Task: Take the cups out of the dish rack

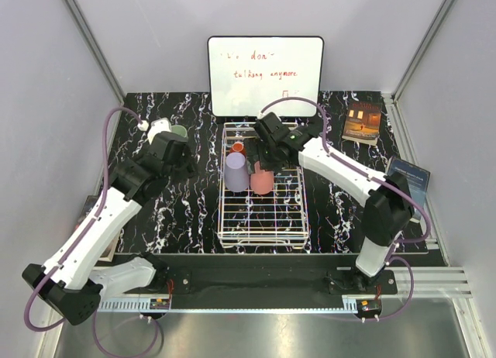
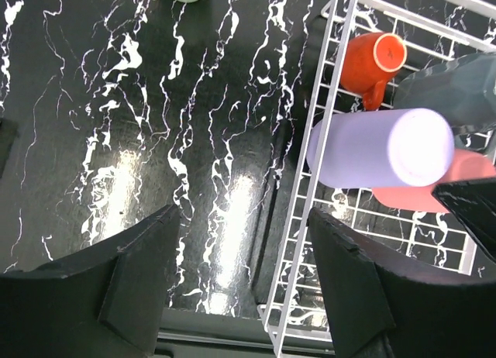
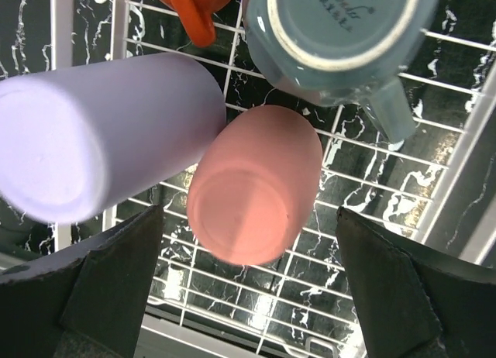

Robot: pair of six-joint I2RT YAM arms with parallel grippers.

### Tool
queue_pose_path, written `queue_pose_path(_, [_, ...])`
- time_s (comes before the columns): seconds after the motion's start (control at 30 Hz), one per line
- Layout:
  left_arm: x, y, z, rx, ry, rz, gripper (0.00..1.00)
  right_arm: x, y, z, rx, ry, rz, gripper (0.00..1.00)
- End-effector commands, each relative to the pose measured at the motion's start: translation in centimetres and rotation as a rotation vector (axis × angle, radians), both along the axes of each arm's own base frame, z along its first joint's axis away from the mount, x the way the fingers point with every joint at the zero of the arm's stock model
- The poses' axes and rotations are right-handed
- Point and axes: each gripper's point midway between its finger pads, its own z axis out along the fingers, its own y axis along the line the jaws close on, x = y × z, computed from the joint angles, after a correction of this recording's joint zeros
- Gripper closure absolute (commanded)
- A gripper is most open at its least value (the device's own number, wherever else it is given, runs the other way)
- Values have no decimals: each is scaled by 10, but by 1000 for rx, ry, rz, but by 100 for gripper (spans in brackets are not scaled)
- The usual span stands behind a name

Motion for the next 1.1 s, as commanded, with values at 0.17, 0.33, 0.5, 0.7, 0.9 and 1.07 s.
queue_pose_path(0.17, [-6, 1, -4, -12, -13, 12, 29, 10, 13, -32, -29, 16, 28, 0])
queue_pose_path(0.33, [-8, 3, -5, 0, -16, 13, 29, 9, 6, -38, -45, 6, 7, 22])
queue_pose_path(0.5, [-7, 2, -8, 8, -5, 10, 29, 8, 0, -31, -44, -16, -12, 70])
queue_pose_path(0.7, [0, -5, -8, 24, -2, -2, 30, 6, -7, 10, 0, -82, -29, 100])
queue_pose_path(0.9, [11, -13, 4, 18, -29, -22, 30, 1, -22, 94, 87, -241, -63, 100])
queue_pose_path(1.07, [22, -33, 18, -54, -73, -80, 29, -10, -45, 164, 225, -391, -118, 100])
